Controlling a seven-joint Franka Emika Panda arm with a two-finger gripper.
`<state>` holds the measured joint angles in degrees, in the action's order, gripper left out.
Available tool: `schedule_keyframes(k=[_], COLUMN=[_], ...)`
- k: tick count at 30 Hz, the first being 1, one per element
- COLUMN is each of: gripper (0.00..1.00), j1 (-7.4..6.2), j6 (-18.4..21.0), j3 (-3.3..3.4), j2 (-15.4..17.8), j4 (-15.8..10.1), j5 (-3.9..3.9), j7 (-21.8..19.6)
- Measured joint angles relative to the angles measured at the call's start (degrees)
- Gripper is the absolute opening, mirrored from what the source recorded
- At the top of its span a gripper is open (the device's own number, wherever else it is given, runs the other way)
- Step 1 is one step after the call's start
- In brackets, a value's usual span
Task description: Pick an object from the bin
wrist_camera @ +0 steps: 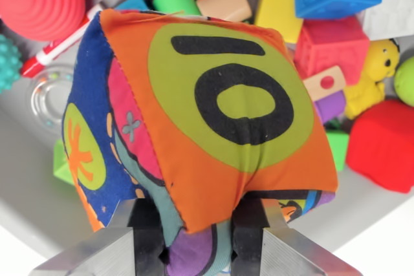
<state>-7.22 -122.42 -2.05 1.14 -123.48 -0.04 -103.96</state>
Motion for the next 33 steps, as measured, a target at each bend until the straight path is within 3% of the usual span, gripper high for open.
schedule_keyframes(k=[20, 33], gripper=[0.0, 0.0], j1=[0.0, 0.0], j6=[9.84, 12.98], j3=[0.0, 0.02], j2=[3.15, 3.66], j4=[6.7, 9.31], j5=[0.08, 0.09], j7=[0.05, 0.06])
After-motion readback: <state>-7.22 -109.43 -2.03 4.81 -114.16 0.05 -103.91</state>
